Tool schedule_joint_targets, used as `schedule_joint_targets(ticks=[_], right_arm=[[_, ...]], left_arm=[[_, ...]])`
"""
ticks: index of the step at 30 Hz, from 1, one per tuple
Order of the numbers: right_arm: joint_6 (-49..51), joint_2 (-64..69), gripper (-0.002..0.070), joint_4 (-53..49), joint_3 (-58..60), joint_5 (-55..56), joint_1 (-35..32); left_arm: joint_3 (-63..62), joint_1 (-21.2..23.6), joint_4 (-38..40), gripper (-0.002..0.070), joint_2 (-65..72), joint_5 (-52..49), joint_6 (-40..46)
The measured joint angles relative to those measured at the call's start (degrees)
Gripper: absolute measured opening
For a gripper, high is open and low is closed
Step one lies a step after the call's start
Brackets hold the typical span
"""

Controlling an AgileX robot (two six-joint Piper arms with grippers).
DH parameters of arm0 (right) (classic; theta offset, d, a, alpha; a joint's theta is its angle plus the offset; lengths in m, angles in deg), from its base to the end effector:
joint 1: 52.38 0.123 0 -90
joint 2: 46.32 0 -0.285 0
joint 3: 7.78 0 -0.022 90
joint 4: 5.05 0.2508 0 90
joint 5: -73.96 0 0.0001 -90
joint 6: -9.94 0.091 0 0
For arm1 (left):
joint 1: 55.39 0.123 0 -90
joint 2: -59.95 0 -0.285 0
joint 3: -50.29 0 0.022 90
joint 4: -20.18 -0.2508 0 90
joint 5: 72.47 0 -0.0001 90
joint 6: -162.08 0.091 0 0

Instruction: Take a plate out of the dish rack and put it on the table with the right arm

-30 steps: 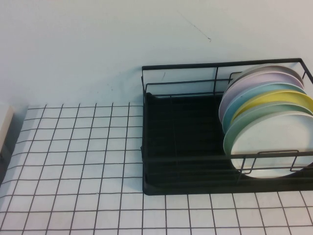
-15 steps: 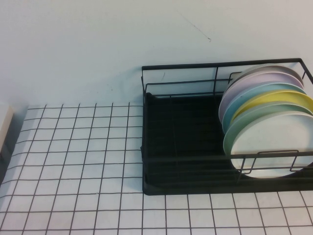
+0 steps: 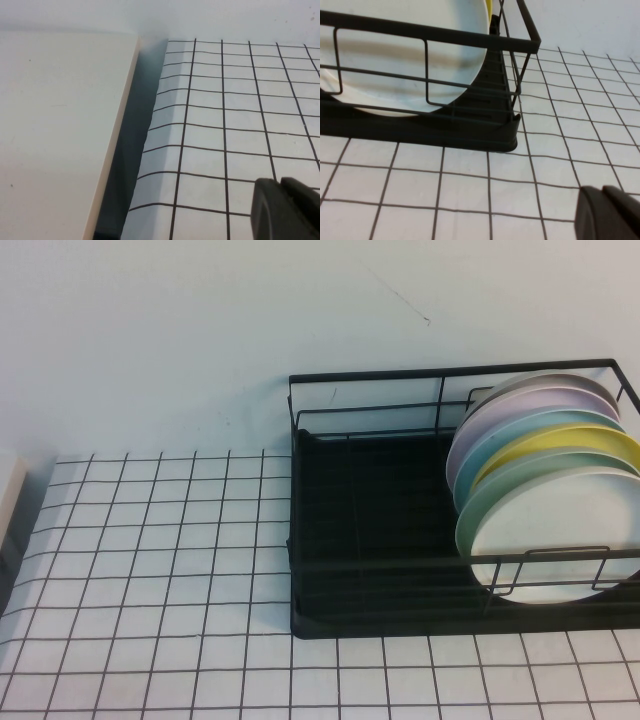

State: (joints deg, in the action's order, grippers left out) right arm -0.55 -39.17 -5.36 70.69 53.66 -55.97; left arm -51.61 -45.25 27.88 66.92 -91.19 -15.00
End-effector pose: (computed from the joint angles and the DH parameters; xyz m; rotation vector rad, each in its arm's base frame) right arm 0.0530 -0.0035 0.1745 -0.1148 1.8487 -0.1766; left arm 0.0533 0.0055 0.1795 -0.1981 1.7977 0.0326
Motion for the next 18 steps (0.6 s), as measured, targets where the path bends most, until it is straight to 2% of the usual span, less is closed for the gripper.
schedule_joint_targets(ticks=[4, 10, 18], right_arm=[[0.0, 0.0, -0.0002, 0.0, 0.0, 0.0, 0.0], [0.0, 0.0, -0.0002, 0.0, 0.0, 0.0, 0.0], [0.0, 0.0, -0.0002, 0.0, 0.0, 0.0, 0.0]], left_arm=[[0.0, -0.3, -0.1, -0.0003, 0.0, 0.0, 0.0], [0.0, -3.2, -0.2, -0.0003, 0.0, 0.0, 0.0], [0.0, -3.2, -0.1, -0.0003, 0.0, 0.0, 0.0]])
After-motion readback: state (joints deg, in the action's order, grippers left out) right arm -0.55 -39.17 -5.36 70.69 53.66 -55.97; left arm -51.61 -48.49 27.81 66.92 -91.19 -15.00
